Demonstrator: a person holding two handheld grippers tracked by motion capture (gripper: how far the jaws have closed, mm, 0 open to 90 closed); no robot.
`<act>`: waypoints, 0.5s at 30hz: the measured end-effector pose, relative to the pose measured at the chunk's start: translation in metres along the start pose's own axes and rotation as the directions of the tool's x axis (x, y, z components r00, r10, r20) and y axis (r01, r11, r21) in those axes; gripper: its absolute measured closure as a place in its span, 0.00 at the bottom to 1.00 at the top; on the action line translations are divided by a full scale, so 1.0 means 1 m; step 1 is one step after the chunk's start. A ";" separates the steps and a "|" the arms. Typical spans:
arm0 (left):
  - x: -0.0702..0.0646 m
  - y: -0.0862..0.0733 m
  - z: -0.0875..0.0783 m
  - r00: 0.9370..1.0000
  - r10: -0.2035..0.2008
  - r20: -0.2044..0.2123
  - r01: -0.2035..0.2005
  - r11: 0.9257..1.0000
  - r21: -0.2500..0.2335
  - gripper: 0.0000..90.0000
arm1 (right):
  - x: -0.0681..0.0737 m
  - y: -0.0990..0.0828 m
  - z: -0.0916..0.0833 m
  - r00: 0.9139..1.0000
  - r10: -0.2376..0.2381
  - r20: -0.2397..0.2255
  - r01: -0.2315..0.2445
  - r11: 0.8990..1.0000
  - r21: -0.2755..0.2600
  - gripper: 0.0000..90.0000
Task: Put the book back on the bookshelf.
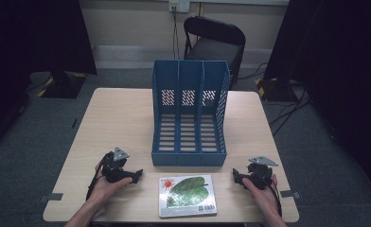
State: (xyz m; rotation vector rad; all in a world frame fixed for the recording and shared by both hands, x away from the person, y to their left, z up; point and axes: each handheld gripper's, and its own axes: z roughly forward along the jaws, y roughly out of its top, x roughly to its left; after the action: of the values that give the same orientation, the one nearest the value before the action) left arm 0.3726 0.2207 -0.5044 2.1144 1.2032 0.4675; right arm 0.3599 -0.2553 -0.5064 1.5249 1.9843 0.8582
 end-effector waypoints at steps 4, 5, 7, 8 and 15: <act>0.000 0.001 -0.003 1.000 -0.003 -0.003 0.003 1.000 0.006 0.09 | 0.000 0.000 0.000 1.000 0.007 0.001 -0.007 1.000 -0.001 0.10; 0.003 0.000 -0.006 1.000 -0.019 -0.016 0.019 1.000 -0.007 0.14 | 0.000 0.000 0.000 1.000 0.008 0.003 -0.008 1.000 -0.001 0.11; 0.004 0.000 -0.007 0.999 -0.037 0.001 0.037 0.999 -0.012 0.18 | 0.000 0.000 0.000 1.000 0.006 0.004 -0.006 1.000 -0.001 0.11; 0.004 0.000 -0.009 0.999 -0.046 0.017 0.047 0.999 -0.010 0.18 | 0.000 -0.001 -0.001 1.000 0.005 0.003 -0.005 1.000 -0.002 0.11; -0.007 0.001 -0.027 0.991 -0.063 0.119 0.071 0.995 -0.062 0.25 | 0.004 -0.002 -0.009 0.998 -0.020 -0.057 0.022 0.999 0.027 0.17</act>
State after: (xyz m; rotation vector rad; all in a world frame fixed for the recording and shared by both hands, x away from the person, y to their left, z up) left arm 0.3541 0.2238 -0.4841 2.0091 1.1719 0.3435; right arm 0.3508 -0.2532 -0.5013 1.5078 2.0565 0.8779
